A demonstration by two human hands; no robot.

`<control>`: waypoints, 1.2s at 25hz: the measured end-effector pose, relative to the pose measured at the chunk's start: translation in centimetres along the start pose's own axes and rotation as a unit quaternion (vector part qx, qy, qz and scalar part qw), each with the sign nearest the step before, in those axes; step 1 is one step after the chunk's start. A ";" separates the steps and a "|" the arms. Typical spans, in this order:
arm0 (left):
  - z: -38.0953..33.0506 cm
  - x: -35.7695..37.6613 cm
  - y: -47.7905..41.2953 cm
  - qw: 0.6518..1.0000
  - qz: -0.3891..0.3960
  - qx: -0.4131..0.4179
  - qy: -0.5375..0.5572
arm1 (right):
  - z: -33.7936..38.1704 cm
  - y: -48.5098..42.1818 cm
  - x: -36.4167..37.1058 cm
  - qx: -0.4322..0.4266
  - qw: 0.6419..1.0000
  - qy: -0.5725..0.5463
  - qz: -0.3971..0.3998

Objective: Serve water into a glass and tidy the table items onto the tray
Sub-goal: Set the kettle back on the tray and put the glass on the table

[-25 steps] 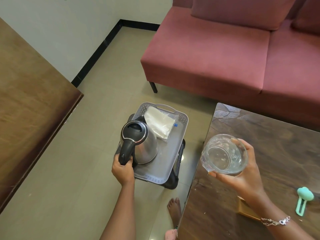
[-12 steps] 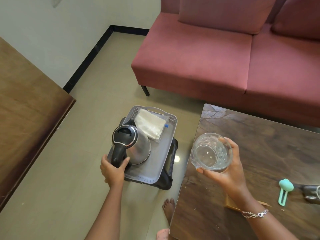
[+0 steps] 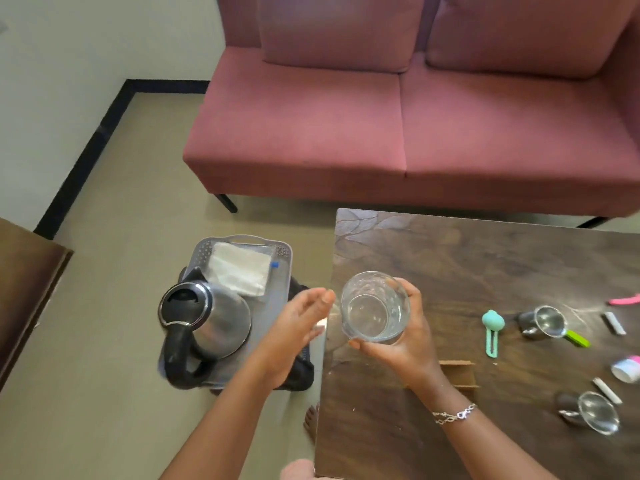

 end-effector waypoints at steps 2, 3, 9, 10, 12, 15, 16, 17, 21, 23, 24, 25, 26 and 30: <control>0.1 1.3 -0.7 0.998 0.059 -0.034 -0.015 | -0.2 0.8 -0.7 0.010 1.000 -0.006 -0.019; 0.1 1.8 -1.1 0.996 0.076 -0.047 -0.023 | -0.4 1.1 -1.1 0.014 0.999 -0.009 -0.031; 0.3 5.5 -2.5 0.986 0.136 -0.093 -0.002 | -1.5 2.6 -4.3 0.036 0.997 -0.015 -0.066; 0.4 6.3 -2.9 0.988 0.126 -0.092 0.006 | -1.9 2.7 -5.0 0.040 0.997 -0.024 -0.064; 0.8 8.3 -3.5 0.989 0.112 -0.090 0.031 | -2.9 3.1 -6.8 0.048 0.997 -0.042 -0.053; 1.5 11.7 -4.4 0.987 0.101 -0.100 0.068 | -4.2 3.9 -10.4 0.069 0.997 -0.043 -0.009; 1.9 12.6 -4.9 0.988 0.092 -0.104 0.075 | -4.5 4.1 -11.6 0.077 0.997 -0.028 0.003; 2.3 13.5 -5.4 0.987 0.084 -0.107 0.081 | -4.8 4.2 -12.8 0.083 0.996 -0.004 0.014; 3.7 18.1 -8.5 0.985 0.085 -0.121 0.091 | -6.3 3.4 -18.3 0.067 0.974 0.194 0.099; 4.4 20.2 -10.4 0.983 0.097 -0.126 0.091 | -7.5 2.6 -20.6 0.048 0.944 0.294 0.146; 4.7 21.1 -11.3 0.982 0.102 -0.128 0.092 | -8.1 2.2 -21.5 0.043 0.930 0.330 0.154; 4.8 21.9 -12.2 0.981 0.104 -0.131 0.097 | -8.7 1.8 -22.4 0.040 0.923 0.352 0.153; 4.8 22.8 -13.2 0.980 0.106 -0.133 0.101 | -9.4 1.3 -23.3 0.039 0.920 0.360 0.150; 5.1 24.9 -17.8 0.986 0.114 -0.119 -0.025 | -13.9 -1.5 -26.1 0.047 0.919 0.367 0.140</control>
Point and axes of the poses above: each hand's wrist, its own y-axis away from the middle knuckle, its own x-axis out of the palm, z = x × y, the point moved 1 cm from there along -y, towards the middle knuckle, and after that the axes turned 4 degrees about z, right-handed, at the moved point
